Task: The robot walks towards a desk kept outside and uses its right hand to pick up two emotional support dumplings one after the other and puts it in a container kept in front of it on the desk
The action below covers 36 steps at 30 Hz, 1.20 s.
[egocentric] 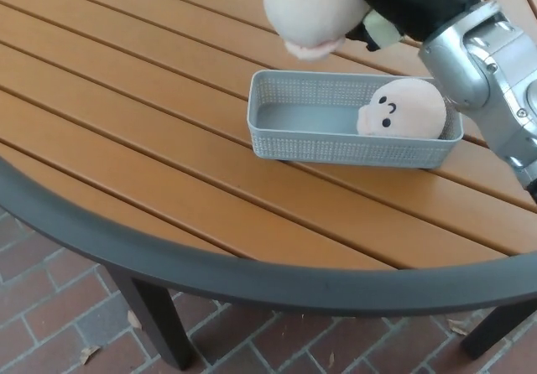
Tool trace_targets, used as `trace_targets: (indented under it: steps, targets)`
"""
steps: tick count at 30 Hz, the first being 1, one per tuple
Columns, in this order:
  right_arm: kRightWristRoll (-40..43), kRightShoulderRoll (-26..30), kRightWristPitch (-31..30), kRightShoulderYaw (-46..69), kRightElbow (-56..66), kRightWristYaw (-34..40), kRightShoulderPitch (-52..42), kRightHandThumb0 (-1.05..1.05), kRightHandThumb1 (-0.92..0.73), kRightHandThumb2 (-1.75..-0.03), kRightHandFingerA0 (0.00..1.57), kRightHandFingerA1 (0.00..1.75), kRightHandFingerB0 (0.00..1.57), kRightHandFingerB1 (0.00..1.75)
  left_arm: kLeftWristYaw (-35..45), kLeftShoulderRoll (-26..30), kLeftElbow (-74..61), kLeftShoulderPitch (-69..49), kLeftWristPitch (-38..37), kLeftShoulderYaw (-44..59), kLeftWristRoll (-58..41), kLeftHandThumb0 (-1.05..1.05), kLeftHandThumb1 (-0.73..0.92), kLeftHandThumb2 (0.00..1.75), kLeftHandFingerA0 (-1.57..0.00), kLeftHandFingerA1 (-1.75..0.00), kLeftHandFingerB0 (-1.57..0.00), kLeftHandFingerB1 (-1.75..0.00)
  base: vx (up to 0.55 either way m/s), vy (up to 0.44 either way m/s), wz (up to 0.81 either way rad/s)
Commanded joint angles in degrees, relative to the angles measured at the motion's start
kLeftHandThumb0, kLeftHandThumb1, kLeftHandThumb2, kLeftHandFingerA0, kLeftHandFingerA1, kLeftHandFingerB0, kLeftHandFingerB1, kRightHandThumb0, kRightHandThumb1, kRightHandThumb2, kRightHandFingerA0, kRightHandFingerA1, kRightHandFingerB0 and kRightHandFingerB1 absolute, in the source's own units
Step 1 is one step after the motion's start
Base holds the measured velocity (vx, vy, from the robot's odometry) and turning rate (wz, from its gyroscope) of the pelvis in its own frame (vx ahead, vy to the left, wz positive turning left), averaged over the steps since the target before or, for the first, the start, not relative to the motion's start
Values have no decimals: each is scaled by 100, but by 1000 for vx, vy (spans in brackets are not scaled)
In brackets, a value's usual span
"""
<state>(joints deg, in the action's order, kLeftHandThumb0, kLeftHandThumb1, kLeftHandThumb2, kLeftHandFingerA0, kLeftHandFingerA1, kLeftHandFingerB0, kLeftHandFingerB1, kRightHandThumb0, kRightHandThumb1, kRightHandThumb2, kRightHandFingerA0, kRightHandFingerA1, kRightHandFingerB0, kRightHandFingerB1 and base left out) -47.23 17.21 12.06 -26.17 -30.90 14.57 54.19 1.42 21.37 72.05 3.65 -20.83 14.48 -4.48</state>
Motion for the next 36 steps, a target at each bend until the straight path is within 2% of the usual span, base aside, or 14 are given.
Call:
trace_targets:
  steps: [1, 2, 3, 4, 5, 12, 13, 15, 16, 20, 22, 23, 35, 36]
  targets:
    - [-321, 238, 194, -319, -583, -61, 144, -26, -57, -60, 83, 174, 77, 150, -4, 94, -10, -55, -251, 36, 38, -105, 0, 116, -145, -94, -154, -78, 0, 0, 0]
    - [-321, 242, 198, -343, -609, -53, 155, -26, -57, -60, 83, 174, 77, 150, -8, 95, -10, -55, -250, 35, 40, -105, 0, 116, -145, -94, -154, -78, 0, 0, 0]
    - [-359, 238, 292, -491, -795, -151, 162, -34, -43, -89, 114, 129, 89, 100, -28, 89, -3, -47, -227, 35, 41, -105, -2, 120, -145, -92, -157, -72, 0, 0, 0]
    - [-368, 237, 320, -537, -852, -176, 166, -34, -43, -89, 114, 129, 89, 100, -34, 87, -1, -44, -220, 34, 41, -105, -2, 120, -145, -92, -157, -72, 0, 0, 0]
    - [-421, 228, 384, -640, -952, -217, 194, -34, -51, -58, 89, 168, 91, 67, -17, 77, 1, -39, -232, 43, 29, -105, -1, 114, -150, -96, -157, -74, 0, 0, 0]
    - [-506, 62, 321, -1007, -1459, -494, 458, -45, -47, -65, 98, 161, 78, 68, 8, 53, -29, -40, -275, 56, 6, -103, -4, 122, -146, -94, -157, -71, 0, 0, 0]
    - [-549, -24, 181, -1070, -1623, -585, 564, -38, -57, -58, 88, 173, 84, 72, 8, 44, -20, -35, -261, 65, -3, -105, -1, 111, -145, -109, -144, -93, 0, 0, 0]
    - [-569, -82, 93, -1107, -1742, -629, 642, -38, -57, -58, 88, 173, 84, 72, 3, 39, -9, -30, -255, 63, 3, -105, -1, 111, -145, -109, -144, -93, 0, 0, 0]
    - [-586, -141, -29, -1128, -1824, -741, 718, -37, -59, -58, 91, 168, 84, 67, -1, 41, -3, -32, -266, 52, 19, -105, -2, 120, -146, -90, -157, -71, 0, 0, 0]
    - [-637, -473, -494, -1228, -2370, -1060, 1138, -42, -45, -67, 99, 154, 77, 65, 37, 10, -21, -95, -324, 52, 12, -105, -1, 112, -151, -103, -149, -89, 0, 0, 0]
    - [-678, -544, -594, -1271, -2507, -1039, 1221, -40, -43, -64, 97, 155, 77, 65, 15, -12, -15, -117, -317, 41, 23, -105, -2, 116, -150, -95, -155, -77, 0, 0, 0]
    - [-688, -598, -666, -1282, -2599, -1021, 1275, -36, -45, -62, 93, 158, 78, 68, 7, -30, -4, -130, -312, 40, 24, -22, -17, 80, -133, -121, -135, -120, 0, 0, 0]
    - [-647, -857, -1168, -1256, -3267, -698, 1659, -25, -53, -56, 87, 170, 78, 71, -107, -70, -1, -147, -151, 1, 62, -21, -20, 79, -132, -121, -134, -119, 0, 0, 0]
    - [-663, -854, -1140, -1299, -3279, -747, 1611, -38, -43, -62, 100, 160, 75, 68, -75, -77, -17, -154, -227, -16, 76, -22, -18, 79, -134, -122, -136, -120, 0, 0, 0]
